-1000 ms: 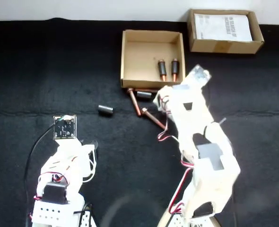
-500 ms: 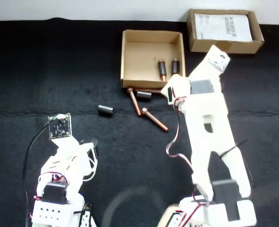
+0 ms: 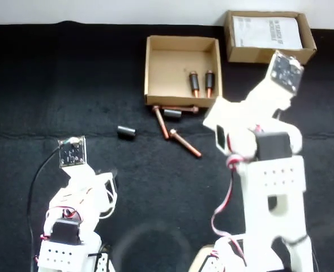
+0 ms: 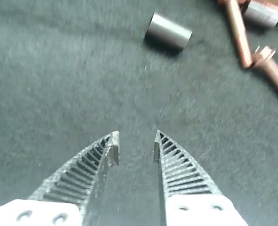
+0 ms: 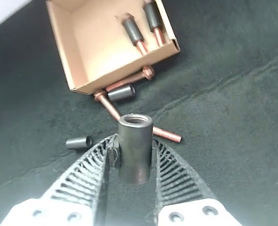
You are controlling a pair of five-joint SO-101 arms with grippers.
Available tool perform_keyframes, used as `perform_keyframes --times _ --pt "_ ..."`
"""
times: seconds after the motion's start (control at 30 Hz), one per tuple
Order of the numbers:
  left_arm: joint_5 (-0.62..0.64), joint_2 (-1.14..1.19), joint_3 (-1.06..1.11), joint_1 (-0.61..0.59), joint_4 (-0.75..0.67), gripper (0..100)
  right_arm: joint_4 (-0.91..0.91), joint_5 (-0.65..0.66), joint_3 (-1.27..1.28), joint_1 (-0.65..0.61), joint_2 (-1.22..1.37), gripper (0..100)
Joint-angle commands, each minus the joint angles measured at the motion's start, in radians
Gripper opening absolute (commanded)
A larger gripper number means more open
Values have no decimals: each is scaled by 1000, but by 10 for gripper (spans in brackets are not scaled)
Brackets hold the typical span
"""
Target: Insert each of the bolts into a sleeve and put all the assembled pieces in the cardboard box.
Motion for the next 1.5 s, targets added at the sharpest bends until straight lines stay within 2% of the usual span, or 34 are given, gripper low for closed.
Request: perform_keyframes --times 0.0,0.3,0.43,0.63,0.77,0.93,1.1,1.3,1.47 --pt "0 -8 -31 10 51 140 1 46 74 7 -147 8" --pt "-112 61 -137 -25 78 137 1 103 317 7 -458 8" --pt "-153 237 -300 -50 77 137 1 109 384 7 -556 7" --pt "-146 567 -593 -44 86 136 2 109 464 12 -630 7" --pt "-77 759 -797 -22 140 136 2 109 522 13 -650 7" --pt "58 1007 -1070 104 299 136 1 110 564 13 -648 7" --pt "186 1248 -1307 252 417 136 -54 166 627 42 -651 7" --pt "293 1503 -1484 384 468 136 -85 173 651 107 -651 7" --pt "377 1685 -1649 424 470 138 -108 173 691 157 -651 7"
